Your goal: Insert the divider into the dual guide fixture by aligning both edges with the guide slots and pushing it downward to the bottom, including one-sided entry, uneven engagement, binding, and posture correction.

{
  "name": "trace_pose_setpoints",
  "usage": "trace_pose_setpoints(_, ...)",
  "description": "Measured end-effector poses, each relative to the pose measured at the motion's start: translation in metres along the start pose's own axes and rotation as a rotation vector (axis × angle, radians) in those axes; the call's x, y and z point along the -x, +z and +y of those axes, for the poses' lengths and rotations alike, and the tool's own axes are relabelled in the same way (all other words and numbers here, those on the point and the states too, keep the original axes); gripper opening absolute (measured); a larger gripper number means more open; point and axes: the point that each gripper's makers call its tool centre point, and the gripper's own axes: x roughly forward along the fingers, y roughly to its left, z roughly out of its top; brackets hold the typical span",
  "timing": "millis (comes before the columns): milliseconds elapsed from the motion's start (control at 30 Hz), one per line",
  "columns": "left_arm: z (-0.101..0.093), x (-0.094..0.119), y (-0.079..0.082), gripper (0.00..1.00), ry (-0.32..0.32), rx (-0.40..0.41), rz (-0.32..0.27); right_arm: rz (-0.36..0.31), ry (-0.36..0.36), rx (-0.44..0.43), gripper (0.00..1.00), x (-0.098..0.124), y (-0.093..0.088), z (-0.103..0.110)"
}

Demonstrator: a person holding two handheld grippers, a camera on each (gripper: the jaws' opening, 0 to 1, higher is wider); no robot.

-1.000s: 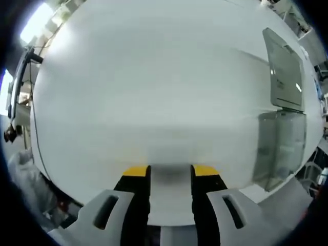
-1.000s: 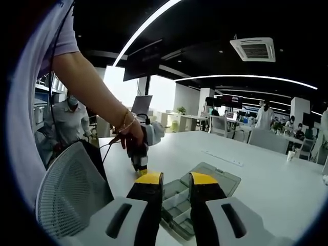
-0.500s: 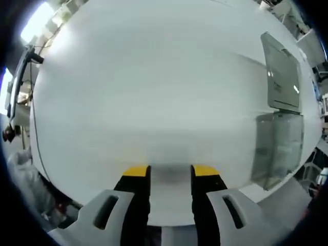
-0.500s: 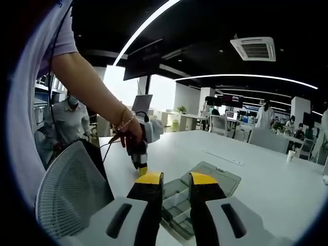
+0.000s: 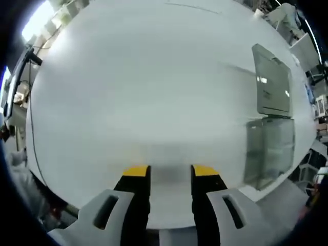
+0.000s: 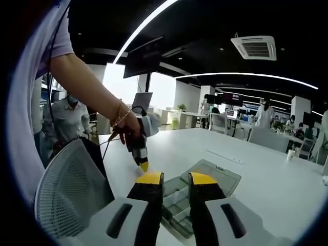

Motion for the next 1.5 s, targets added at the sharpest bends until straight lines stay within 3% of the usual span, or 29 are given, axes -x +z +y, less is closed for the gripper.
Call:
trace_pose_setpoints(500,-0.004,0.008,0.014,0.29,-0.096,-0.02,-0.118,0.023,-0.006,-0.008,0.14,-0.001,-0.005,-0.002)
trace_pose_setpoints(833,-0.013,0.02,0.031,0.29,-0.179,-0.051,-0.24,0.044,-0.012,-0.022,0.14,-0.002,-0.01,-0.005)
trace_pose_setpoints(1000,-0.02,0.034,0.03,0.28,-0.215,-0.087,-0.304,0.059,-0.019,-0.045,0.14,-0.003,-0.014,-0.007)
trace_pose_setpoints(1033,-0.026,0.037,0.034,0.28,-0.246,-0.106,-0.341,0.062,-0.017,-0.05,0.14,-0.003,-0.015,-0.007)
trace_pose_setpoints(1200,-0.039,0.05,0.034,0.28,-0.292,-0.131,-0.397,0.079,-0.022,-0.077,0.14,-0.004,-0.017,-0.008)
trace_pose_setpoints(1500,-0.073,0.076,0.045,0.28,-0.387,-0.209,-0.54,0.095,-0.044,-0.066,0.13,-0.006,-0.003,-0.016)
